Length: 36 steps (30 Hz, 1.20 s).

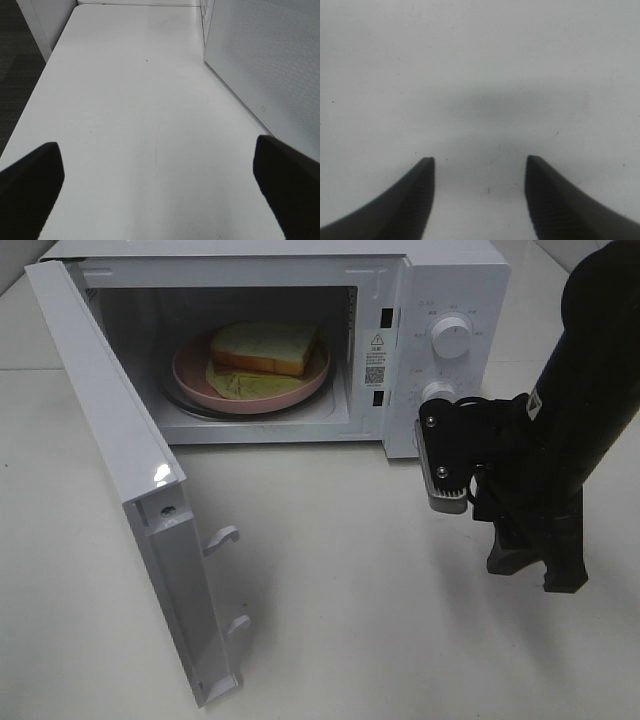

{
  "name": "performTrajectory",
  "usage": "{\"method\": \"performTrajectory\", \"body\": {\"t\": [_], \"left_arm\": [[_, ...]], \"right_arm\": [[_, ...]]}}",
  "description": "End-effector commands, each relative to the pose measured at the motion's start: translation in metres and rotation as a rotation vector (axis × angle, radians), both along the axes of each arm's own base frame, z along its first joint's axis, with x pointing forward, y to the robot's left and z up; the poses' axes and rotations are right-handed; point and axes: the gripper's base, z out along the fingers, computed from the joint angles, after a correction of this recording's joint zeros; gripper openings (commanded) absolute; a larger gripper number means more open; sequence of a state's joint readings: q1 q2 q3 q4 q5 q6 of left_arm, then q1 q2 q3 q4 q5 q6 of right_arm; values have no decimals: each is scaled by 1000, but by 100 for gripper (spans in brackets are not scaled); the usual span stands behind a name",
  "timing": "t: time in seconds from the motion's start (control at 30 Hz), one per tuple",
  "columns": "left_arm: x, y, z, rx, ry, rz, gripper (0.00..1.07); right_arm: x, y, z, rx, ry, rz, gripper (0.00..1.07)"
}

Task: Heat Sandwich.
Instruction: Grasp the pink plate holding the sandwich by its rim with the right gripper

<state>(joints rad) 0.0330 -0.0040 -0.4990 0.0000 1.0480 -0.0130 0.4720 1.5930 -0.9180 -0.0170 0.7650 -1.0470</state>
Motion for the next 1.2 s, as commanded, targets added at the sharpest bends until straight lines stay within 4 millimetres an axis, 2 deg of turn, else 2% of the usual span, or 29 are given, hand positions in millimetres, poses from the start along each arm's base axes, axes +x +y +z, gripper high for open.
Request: {"method": "performTrajectory", "body": {"t": [0.03, 0.17, 0.43, 0.6, 0.87, 1.2], "left_arm": [[-3, 0, -1, 2, -34, 3, 98], [-3, 0, -1, 2, -34, 3, 98], [-3, 0, -1, 2, -34, 3, 98], [-3, 0, -1, 2, -34, 3, 98], [-3, 0, -1, 2, -34, 3, 98], [-3, 0, -1, 2, -34, 3, 98]], "right_arm": [[1, 0, 2, 8, -11, -30, 87], [1, 0, 2, 9, -12, -31, 94], [5, 1, 4, 7, -51, -12, 92], [15, 9, 18, 21, -111, 15, 91], [34, 36, 45, 25, -230, 104, 89], [53, 71, 46, 16, -279, 190, 87]]}}
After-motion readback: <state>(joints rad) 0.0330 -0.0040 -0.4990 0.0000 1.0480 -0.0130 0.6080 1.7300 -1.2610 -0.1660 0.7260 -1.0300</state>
